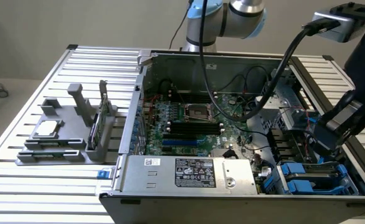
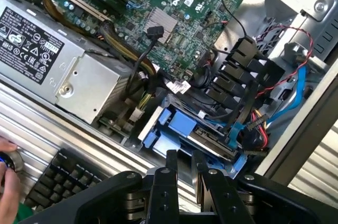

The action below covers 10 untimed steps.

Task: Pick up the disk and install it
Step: 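Insert the first disk wire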

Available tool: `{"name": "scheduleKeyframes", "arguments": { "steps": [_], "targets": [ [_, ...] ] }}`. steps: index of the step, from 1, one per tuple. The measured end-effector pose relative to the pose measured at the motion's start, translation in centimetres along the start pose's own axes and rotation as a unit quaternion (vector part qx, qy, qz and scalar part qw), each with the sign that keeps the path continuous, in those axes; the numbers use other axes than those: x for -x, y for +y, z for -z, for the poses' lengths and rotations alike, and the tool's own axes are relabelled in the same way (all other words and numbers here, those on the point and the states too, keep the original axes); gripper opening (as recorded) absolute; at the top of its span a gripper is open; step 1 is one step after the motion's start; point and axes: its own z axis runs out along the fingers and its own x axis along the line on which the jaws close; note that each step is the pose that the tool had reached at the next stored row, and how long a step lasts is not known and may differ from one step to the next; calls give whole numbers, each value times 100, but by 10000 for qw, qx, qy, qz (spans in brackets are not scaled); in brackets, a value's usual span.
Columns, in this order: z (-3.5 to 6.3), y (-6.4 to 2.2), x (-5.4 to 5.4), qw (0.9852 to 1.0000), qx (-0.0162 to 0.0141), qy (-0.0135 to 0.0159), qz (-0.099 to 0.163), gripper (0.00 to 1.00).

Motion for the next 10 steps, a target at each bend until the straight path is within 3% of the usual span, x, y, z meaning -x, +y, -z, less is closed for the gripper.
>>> {"name": "scheduleKeyframes", "arguments": {
  "steps": [5, 10],
  "targets": [
    [-10, 0, 0, 9990, -17, 23, -454, 25],
    [-21, 1, 0, 9959, -34, 45, -904, 25]
  ]
}}
